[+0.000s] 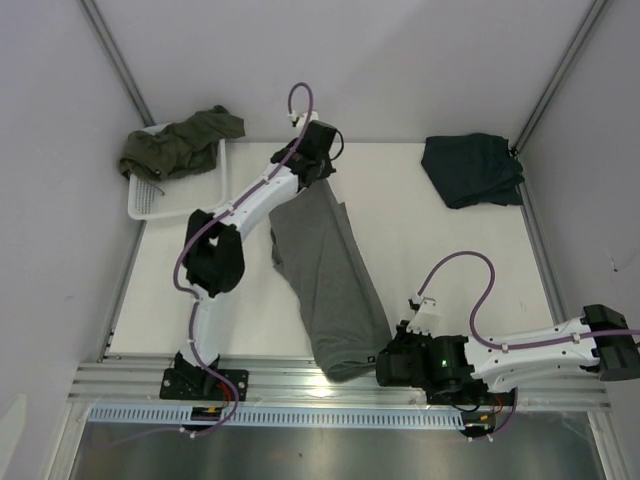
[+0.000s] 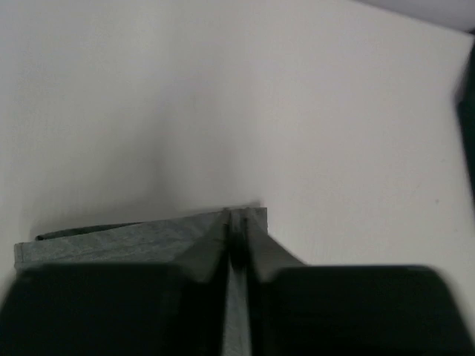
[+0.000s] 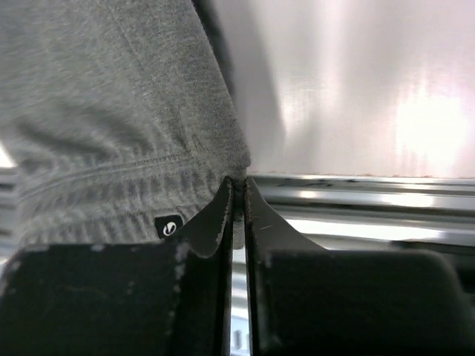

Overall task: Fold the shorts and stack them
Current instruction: Fold the shorts

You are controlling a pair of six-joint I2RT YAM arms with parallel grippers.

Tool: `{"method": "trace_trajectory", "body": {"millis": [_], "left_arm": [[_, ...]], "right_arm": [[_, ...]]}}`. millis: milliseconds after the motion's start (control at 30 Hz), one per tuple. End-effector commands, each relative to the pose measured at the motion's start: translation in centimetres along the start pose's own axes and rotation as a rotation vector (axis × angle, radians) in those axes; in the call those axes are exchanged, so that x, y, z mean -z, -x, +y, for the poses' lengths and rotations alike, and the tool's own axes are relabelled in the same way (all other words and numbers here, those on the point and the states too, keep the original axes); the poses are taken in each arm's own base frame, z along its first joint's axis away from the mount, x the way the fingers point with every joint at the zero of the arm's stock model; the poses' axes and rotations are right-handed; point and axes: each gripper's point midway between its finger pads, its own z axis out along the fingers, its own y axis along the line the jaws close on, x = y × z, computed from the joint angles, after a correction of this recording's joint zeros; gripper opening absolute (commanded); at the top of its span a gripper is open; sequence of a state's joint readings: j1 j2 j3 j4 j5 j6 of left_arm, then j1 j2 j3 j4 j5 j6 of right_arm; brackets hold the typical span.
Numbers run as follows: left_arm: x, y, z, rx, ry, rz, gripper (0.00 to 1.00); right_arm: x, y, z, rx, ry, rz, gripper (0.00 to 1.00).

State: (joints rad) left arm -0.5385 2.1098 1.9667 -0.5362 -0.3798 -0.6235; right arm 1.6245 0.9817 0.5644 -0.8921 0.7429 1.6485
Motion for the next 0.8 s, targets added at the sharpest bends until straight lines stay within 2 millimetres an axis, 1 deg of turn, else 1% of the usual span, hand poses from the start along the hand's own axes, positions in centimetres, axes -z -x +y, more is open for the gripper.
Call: {"method": "trace_trajectory", "body": {"millis": [0,33,67,100,133,167,200,233,267,300,333,367,400,433,500,533,567,600,633,667,700,733,767], "left_arm": [[-1.4,3.9,-0.8,0.009,0.03,-0.143,0.24],[-1.8,3.8,-1.0,0.008,0.025,-0.137,0.33],[-2.1,3.4,-1.0,0.005,0.028,-0.127,0.43],[-2.8,3.1,-1.0,-0.01,0.037,-0.122,0.61],[-2.7,3.7,-1.1,-0.009,0.04,-0.134,0.72],[-2.8,3.3,-0.6,-0.026,0.066,-0.121,0.99],[-2.8,3.8,-0.6,-0.047,0.074,-0.13,0.99],[-2.5,4.6,-0.4,-0.053,0.091,-0.148,0.99],[-2.2,4.8,0.1,-0.068,0.111,-0.144,0.99],[-1.4,5.8,0.3,-0.077,0.113,-0.158,0.99],[-1.2,6.2,0.9,-0.076,0.117,-0.159,0.99],[-0.7,6.7,1.2,-0.078,0.114,-0.159,0.99],[-0.4,6.8,1.7,-0.09,0.114,-0.149,0.99],[0.3,6.9,2.8,-0.095,0.119,-0.127,0.99],[1.2,7.3,3.8,-0.113,0.124,-0.121,0.99],[2.1,7.4,4.4,-0.123,0.124,-0.115,0.99],[2.6,7.2,4.9,-0.136,0.129,-0.107,0.99],[2.6,6.1,5.6,-0.163,0.138,-0.08,0.99],[3.4,5.4,6.2,-0.171,0.144,-0.064,0.99],[3.3,3.6,7.2,-0.184,0.155,-0.023,0.99],[3.6,3.4,7.1,-0.178,0.136,-0.026,0.99],[3.5,1.6,8.0,-0.188,0.142,0.013,0.99],[4.3,0.6,8.6,-0.181,0.131,0.031,0.99]], "right_arm": [[-0.9,-0.9,-4.4,0.05,-0.158,0.034,0.12],[-1.1,-1.1,-4.9,0.065,-0.175,0.034,0.17],[-1.2,-1.1,-5.0,0.069,-0.183,0.034,0.25],[-1.3,-1.0,-5.3,0.069,-0.195,0.031,0.48],[-1.3,-0.9,-5.5,0.072,-0.202,0.03,0.57],[-1.2,-0.7,-5.6,0.078,-0.206,0.025,0.7],[-1.1,-0.4,-5.6,0.083,-0.205,0.017,0.74],[-1.0,-0.1,-5.4,0.078,-0.2,0.012,0.76],[-0.6,0.4,-4.7,0.068,-0.172,0.008,0.78],[-0.4,0.7,-4.2,0.067,-0.151,0.002,0.78],[-0.1,1.0,-3.7,0.087,-0.128,0.002,0.79],[0.2,1.3,-2.8,0.081,-0.1,0.003,0.79],[0.5,1.5,-2.2,0.081,-0.077,0.005,0.79],[1.0,1.8,-1.1,0.093,-0.046,0.009,0.79],[1.4,1.9,0.0,0.106,-0.018,0.012,0.8],[1.7,1.9,0.5,0.115,-0.004,0.013,0.8],[2.0,1.8,1.4,0.139,0.025,0.017,0.8],[2.6,1.9,2.6,0.135,0.054,0.022,0.8],[2.8,1.8,3.1,0.152,0.063,0.025,0.8],[3.2,1.5,4.0,0.173,0.092,0.032,0.8],[3.6,1.5,4.9,0.173,0.105,0.036,0.81],[3.9,1.4,5.1,0.175,0.107,0.042,0.81],[4.2,1.1,5.5,0.15,0.113,0.054,0.82]]}}
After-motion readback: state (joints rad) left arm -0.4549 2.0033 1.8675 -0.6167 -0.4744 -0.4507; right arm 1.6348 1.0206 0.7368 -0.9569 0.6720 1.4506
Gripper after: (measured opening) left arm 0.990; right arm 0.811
